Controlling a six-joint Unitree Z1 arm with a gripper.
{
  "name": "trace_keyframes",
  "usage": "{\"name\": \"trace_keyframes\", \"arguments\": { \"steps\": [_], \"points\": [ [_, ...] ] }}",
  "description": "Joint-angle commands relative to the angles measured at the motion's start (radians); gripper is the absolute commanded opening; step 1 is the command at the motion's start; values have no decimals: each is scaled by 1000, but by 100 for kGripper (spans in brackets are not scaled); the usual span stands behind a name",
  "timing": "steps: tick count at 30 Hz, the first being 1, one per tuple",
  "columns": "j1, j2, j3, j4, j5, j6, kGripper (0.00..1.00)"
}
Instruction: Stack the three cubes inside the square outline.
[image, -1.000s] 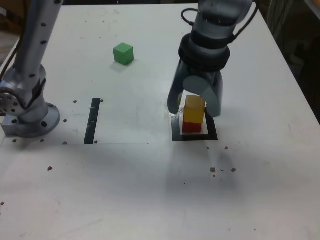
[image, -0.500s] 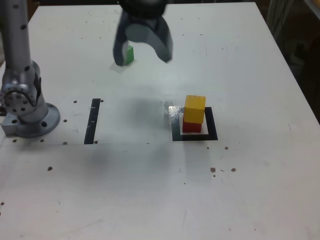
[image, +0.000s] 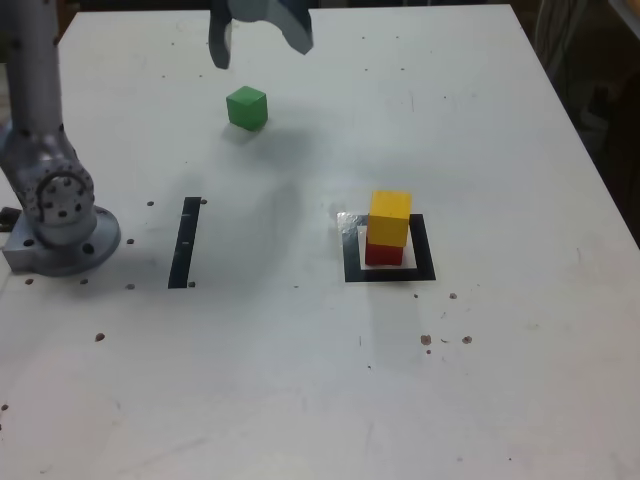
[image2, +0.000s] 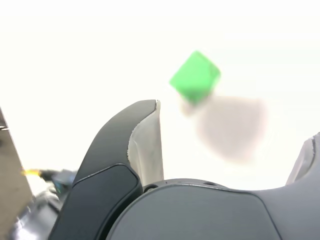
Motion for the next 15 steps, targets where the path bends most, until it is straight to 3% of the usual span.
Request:
{"name": "trace_keyframes", "arguments": {
  "steps": [1, 9, 15],
  "points": [
    [127, 50, -4, -23, 3, 39, 99],
    [199, 79, 50, -55, 49, 104, 99],
    [185, 80, 99, -73, 0, 178, 99]
  ]
}}
